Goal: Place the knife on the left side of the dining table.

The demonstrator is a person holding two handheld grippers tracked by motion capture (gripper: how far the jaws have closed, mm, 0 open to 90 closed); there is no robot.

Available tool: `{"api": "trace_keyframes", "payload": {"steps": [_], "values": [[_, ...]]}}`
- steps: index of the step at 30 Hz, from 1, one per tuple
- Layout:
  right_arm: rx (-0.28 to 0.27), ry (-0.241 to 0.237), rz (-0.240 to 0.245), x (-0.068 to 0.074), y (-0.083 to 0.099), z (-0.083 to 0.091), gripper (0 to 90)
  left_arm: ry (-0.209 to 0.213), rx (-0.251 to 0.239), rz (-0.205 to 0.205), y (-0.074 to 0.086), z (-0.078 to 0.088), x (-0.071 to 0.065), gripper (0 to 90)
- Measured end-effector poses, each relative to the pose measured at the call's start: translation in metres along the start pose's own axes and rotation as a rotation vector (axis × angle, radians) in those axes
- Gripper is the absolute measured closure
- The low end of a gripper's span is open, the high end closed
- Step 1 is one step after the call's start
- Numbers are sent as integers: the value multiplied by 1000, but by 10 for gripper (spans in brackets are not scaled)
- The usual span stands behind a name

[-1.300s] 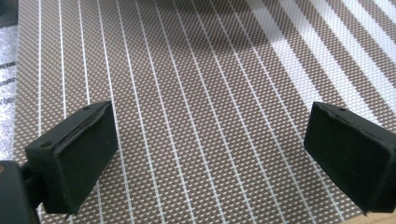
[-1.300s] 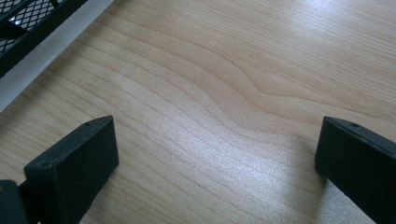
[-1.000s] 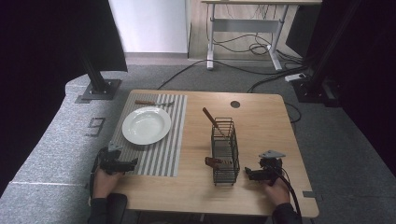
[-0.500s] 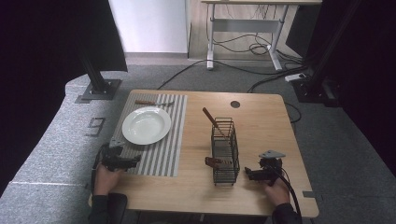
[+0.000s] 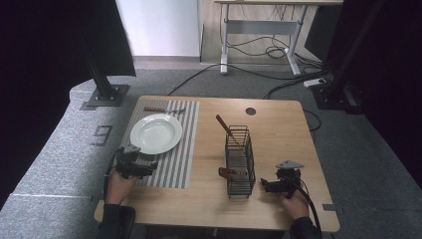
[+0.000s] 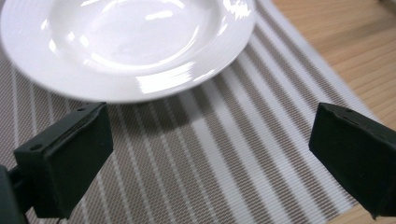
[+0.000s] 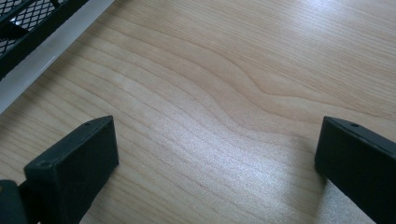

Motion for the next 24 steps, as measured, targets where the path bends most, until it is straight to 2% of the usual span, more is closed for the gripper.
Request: {"api": "trace_keyframes", "payload": {"steps": [6, 13, 20, 24], "values": [[0, 0, 0, 0, 0, 0, 0, 27, -14, -33, -16, -1, -14, 0], [0, 0, 0, 0, 0, 0, 0, 68, -46, -48, -37, 2, -30, 0], [0, 0, 0, 0, 0, 0, 0, 114, -59, -49, -48, 1, -41, 12], [0, 0, 0, 0, 0, 0, 0, 124, -56, -51, -51, -1, -45, 18]]}}
Point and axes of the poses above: each handheld gripper's, and its own axes: z roughly backward along the jaws, y roughly out of its underside, x roughly to its left, the point moved 7 cm from there along -z, roughly forward along the jaws, and after that the axes turned 3 degrees about -y, right-handed, at the moved point
